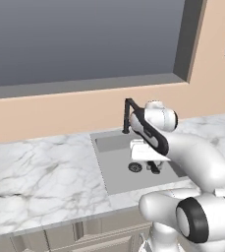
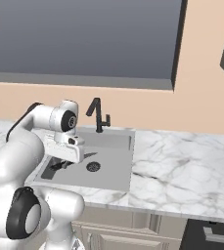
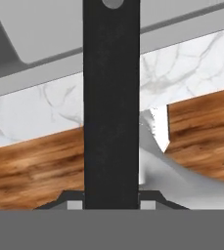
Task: Move the cutting board and knife to the sink. Then move spray from the cabinet to the counter.
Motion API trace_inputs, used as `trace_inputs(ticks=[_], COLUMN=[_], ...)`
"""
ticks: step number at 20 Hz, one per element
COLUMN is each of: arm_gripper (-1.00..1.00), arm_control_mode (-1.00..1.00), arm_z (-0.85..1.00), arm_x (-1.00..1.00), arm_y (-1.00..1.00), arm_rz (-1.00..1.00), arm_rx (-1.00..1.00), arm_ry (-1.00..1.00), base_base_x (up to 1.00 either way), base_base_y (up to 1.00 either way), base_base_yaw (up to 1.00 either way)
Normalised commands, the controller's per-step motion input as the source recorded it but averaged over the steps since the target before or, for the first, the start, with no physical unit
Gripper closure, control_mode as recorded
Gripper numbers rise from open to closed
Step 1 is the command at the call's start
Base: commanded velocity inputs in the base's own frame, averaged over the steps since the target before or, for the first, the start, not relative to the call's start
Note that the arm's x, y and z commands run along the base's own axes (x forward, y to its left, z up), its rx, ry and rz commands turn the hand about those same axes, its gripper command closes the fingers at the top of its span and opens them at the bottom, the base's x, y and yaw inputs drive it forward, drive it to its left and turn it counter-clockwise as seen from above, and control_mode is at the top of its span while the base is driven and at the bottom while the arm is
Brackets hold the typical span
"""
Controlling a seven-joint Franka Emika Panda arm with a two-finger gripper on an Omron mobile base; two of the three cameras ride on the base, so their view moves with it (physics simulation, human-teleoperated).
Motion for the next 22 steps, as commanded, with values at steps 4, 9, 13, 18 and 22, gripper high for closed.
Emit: trace_inputs(ticks=[4, 9, 13, 18, 22], arm_gripper=[1.00, 1.00, 1.00, 1.00, 1.00], arm_control_mode=[-1.00, -1.00, -1.00, -1.00, -1.00], arm_z=[-0.31, -0.26, -0.20, -0.27, -0.31], arm_x=[0.16, 0.32, 0.45, 0.48, 0.40], arm_y=[0.00, 0.00, 0.00, 0.00, 0.00], arm_rz=[0.00, 0.00, 0.00, 0.00, 0.00], arm_rx=[0.00, 0.00, 0.00, 0.00, 0.00], arm_ry=[0.00, 0.00, 0.01, 0.05, 0.00], base_base_x=[0.00, 0.00, 0.00, 0.00, 0.00], base_base_y=[0.00, 0.00, 0.00, 0.00, 0.00], base_base_yaw=[0.00, 0.00, 0.00, 0.00, 0.00])
